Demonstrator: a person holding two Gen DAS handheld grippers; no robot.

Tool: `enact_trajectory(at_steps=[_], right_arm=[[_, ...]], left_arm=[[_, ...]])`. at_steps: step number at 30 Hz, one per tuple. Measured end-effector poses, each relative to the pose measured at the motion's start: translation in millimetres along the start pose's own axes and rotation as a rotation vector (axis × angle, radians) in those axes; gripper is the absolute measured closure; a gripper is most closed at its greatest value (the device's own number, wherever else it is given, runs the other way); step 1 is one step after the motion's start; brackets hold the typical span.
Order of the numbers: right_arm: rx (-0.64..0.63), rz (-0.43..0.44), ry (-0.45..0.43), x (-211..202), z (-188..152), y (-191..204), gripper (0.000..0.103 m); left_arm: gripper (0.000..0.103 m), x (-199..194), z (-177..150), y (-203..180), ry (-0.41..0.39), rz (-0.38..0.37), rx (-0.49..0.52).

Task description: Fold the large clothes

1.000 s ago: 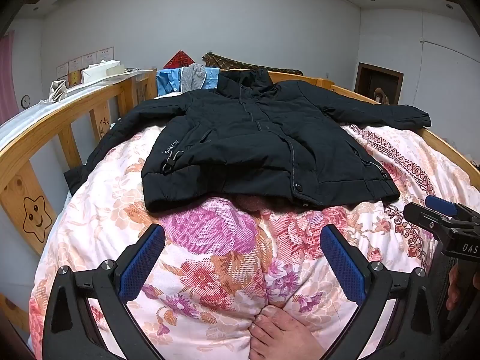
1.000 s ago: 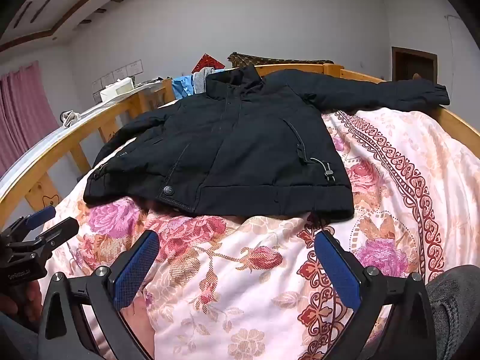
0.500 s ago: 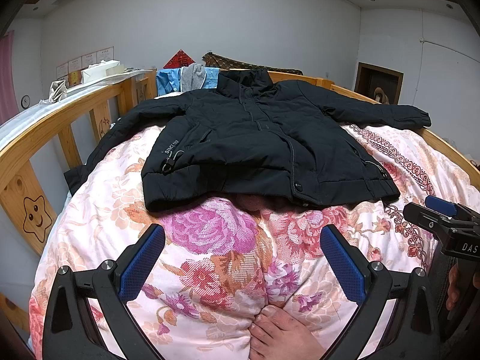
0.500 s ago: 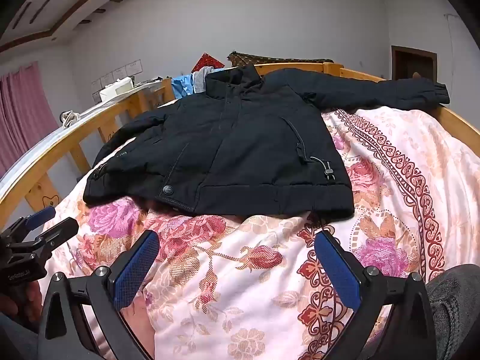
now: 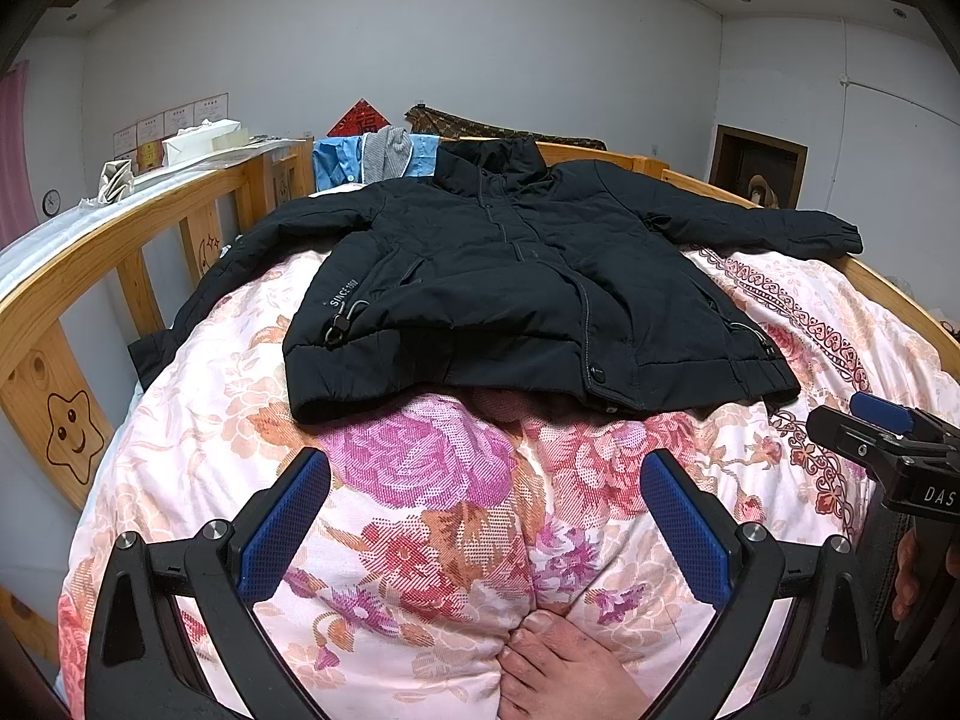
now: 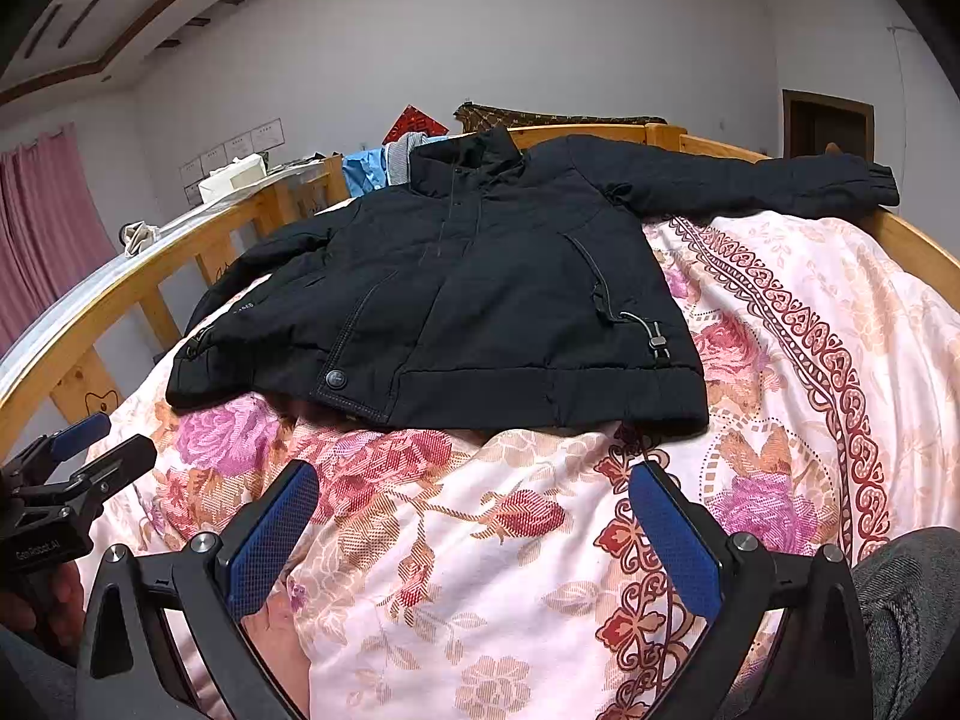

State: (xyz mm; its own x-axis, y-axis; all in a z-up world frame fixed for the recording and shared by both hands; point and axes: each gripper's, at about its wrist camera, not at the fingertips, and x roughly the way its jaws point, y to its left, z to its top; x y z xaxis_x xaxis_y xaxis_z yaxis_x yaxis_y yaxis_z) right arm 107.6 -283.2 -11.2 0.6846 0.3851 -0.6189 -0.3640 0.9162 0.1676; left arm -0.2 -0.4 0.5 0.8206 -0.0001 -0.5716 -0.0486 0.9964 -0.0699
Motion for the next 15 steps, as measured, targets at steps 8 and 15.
enact_trajectory(at_steps=[8,15], right_arm=[[0.001,0.000,0.000,-0.3,-0.2,-0.2,0.000],[0.000,0.001,0.001,-0.2,-0.4,-0.1,0.000]], left_arm=[[0.002,0.1,0.0,0.1,0.001,0.001,0.000],[0.002,0.2,0.0,0.1,0.000,0.000,0.000]])
